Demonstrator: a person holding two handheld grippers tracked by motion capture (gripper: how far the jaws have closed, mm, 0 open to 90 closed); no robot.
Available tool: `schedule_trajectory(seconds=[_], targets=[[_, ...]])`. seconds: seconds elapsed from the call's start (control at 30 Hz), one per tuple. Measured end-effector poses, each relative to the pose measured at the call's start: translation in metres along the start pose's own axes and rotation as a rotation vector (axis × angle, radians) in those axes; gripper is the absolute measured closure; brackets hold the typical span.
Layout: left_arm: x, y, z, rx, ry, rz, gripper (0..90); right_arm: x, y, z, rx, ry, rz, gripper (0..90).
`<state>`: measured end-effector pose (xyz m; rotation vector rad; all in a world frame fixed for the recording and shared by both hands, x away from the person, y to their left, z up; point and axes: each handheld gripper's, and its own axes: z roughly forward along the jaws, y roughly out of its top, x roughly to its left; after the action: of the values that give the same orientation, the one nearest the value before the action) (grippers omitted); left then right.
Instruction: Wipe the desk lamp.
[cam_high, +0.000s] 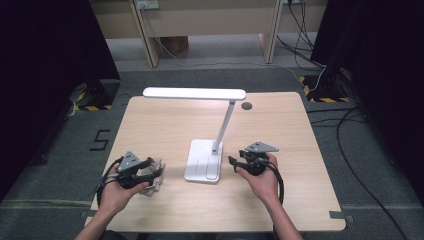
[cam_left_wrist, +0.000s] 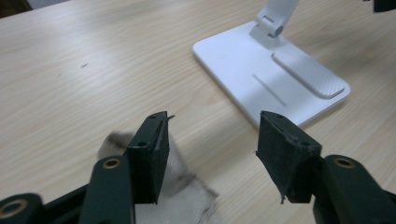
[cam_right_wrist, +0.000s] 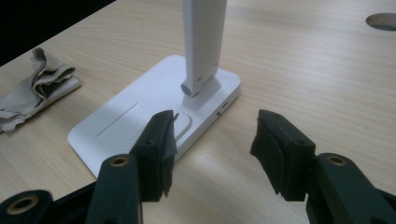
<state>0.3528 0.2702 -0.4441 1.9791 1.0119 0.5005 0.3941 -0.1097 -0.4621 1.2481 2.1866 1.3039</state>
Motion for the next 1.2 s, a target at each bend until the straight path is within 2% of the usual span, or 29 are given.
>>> schedule_trajectory(seconds=[0.13, 0.2, 0.27, 0.33, 0.43, 0.53, 0.67, 0.77, 0.87, 1.1, 1.2], targets=[[-0.011, 0.010, 0.025, 0.023, -0.034, 0.017, 48.6, 0.005, -0.004, 0.003, 0.013, 0.015, 0.009, 48.4], [-0.014, 0.012, 0.042, 0.057, -0.052, 0.020, 52.9, 0.007, -0.006, 0.006, 0.022, 0.023, 0.013, 48.5], [-0.014, 0.013, 0.061, 0.096, -0.075, -0.005, 58.1, 0.011, -0.009, 0.008, 0.035, 0.034, 0.015, 48.5], [-0.012, 0.014, 0.076, 0.123, -0.075, -0.024, 61.3, 0.017, -0.013, 0.012, 0.057, 0.054, 0.010, 48.2], [-0.012, 0.015, 0.089, 0.134, -0.070, -0.041, 64.5, 0.025, -0.018, 0.017, 0.078, 0.072, 0.001, 47.1], [-0.011, 0.015, 0.095, 0.127, -0.073, -0.083, 69.4, 0.030, -0.021, 0.023, 0.088, 0.071, -0.006, 45.7], [-0.011, 0.014, 0.098, 0.123, -0.055, -0.091, 74.4, 0.037, -0.023, 0.028, 0.106, 0.075, -0.022, 43.1], [-0.011, 0.012, 0.097, 0.116, -0.034, -0.087, 77.0, 0.044, -0.025, 0.032, 0.118, 0.086, -0.033, 40.5], [-0.011, 0.009, 0.096, 0.132, -0.005, -0.062, 79.5, 0.049, -0.027, 0.036, 0.136, 0.081, -0.052, 38.8], [-0.013, 0.001, 0.099, 0.182, -0.001, -0.048, 86.2, 0.059, -0.034, 0.044, 0.169, 0.071, -0.089, 38.6], [-0.016, -0.002, 0.102, 0.198, -0.014, -0.042, 87.1, 0.062, -0.036, 0.047, 0.187, 0.053, -0.121, 39.4]])
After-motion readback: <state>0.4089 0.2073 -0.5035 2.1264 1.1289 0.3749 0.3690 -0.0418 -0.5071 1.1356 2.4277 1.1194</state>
